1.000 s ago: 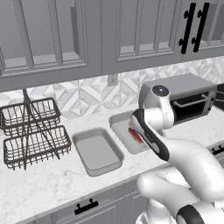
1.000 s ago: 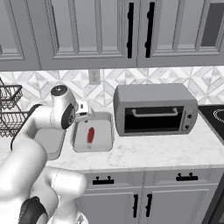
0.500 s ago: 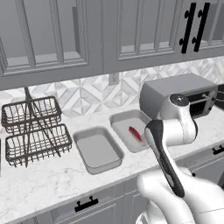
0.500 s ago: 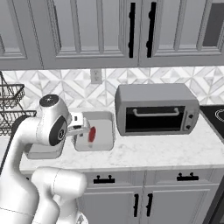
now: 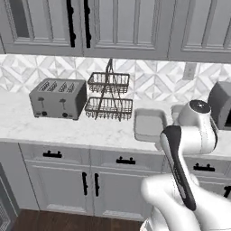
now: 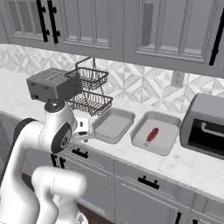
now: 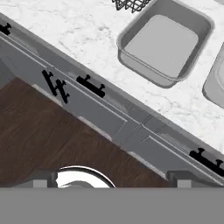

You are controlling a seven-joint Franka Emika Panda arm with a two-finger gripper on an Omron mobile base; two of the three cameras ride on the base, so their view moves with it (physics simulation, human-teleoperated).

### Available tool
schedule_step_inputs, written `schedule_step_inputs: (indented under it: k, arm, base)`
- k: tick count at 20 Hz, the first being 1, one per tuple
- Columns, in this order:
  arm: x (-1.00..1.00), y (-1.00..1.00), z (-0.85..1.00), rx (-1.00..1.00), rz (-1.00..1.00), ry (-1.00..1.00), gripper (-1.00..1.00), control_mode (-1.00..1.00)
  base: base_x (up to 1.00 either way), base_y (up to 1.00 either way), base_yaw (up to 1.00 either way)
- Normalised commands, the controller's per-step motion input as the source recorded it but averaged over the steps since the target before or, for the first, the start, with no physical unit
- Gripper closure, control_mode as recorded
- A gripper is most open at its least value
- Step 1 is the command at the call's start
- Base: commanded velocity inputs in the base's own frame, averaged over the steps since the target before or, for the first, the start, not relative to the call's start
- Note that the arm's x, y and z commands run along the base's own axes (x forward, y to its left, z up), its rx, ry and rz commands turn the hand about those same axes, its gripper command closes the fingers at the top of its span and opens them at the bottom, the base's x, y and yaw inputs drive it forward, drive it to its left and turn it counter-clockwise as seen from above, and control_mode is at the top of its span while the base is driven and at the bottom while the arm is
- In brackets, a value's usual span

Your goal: Place one eggplant and one steak in each tupperware on the nearby counter, to pack two identical lunches.

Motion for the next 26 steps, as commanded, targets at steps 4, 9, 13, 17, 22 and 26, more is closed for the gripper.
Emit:
schedule_step_inputs:
  k: [4, 9, 13, 17, 22, 26]
  arm:
    - [0.0, 0.0, 0.0, 0.0, 0.0, 0.0, -1.0, 1.0]
    - [0.0, 0.0, 0.0, 0.0, 0.0, 0.0, -1.0, 1.0]
    - [0.0, 0.0, 0.0, 0.0, 0.0, 0.0, -1.0, 1.0]
    - [0.0, 0.0, 0.0, 0.0, 0.0, 0.0, -1.0, 1.0]
    - [0.0, 0.0, 0.0, 0.0, 0.0, 0.0, -1.0, 1.0]
    - [0.0, 0.0, 0.0, 0.0, 0.0, 0.0, -1.0, 1.0]
  base:
    - [0.0, 0.09, 1.0]
    - [-0.03, 0.16, 0.98]
    - [-0.39, 0.37, 0.73]
    - [-0.51, 0.92, 0.39]
    - [-0.67, 1.0, 0.3]
    - [-0.11, 1.0, 0.34]
